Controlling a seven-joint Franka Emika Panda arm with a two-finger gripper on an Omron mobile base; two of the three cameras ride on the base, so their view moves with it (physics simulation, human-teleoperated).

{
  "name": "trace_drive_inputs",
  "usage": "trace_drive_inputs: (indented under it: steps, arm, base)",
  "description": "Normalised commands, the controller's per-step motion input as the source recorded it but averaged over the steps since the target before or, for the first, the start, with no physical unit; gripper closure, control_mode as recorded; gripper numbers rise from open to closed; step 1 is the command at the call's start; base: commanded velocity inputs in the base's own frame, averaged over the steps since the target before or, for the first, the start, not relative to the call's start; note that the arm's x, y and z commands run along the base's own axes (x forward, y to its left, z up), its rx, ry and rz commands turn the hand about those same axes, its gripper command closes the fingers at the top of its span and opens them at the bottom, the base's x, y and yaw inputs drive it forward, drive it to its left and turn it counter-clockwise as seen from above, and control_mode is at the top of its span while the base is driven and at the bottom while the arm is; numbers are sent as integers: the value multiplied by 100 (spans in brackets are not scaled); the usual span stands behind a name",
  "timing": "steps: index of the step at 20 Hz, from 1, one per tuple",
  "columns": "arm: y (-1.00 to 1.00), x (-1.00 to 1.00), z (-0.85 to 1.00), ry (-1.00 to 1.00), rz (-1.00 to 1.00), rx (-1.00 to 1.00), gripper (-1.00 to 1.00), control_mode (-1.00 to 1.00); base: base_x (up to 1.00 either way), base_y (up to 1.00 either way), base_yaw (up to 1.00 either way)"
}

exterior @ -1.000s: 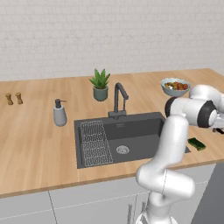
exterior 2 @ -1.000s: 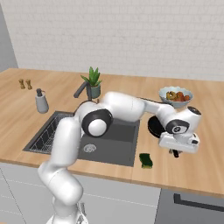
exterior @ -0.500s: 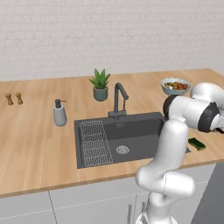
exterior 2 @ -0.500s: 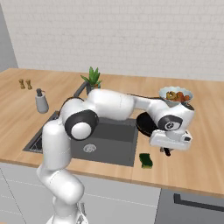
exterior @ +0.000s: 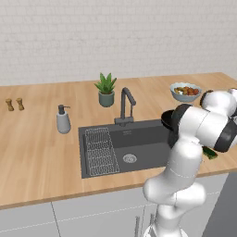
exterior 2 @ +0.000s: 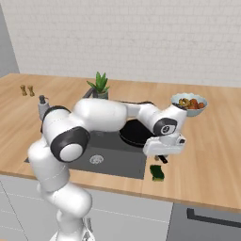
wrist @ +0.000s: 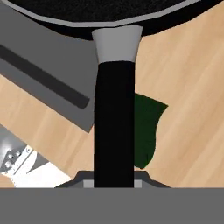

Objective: Pick the pan and sponge and place them into the sink. Then turn on the water.

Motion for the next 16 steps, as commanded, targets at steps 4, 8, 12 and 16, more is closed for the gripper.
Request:
trace_drive_inputs:
  steps: [4, 8, 12, 16]
  arm:
    - [65, 0, 0, 0, 36, 0, 100, -100]
    - [63, 0, 0, 6, 42, -2, 100, -100]
    - [52, 16, 0, 9, 46, -1, 100, -100]
    - [46, 24, 0, 10, 47, -1, 100, -100]
  base:
    - [0, 0, 0]
    - [0, 0, 0]
    - [0, 0, 0]
    - [0, 0, 0]
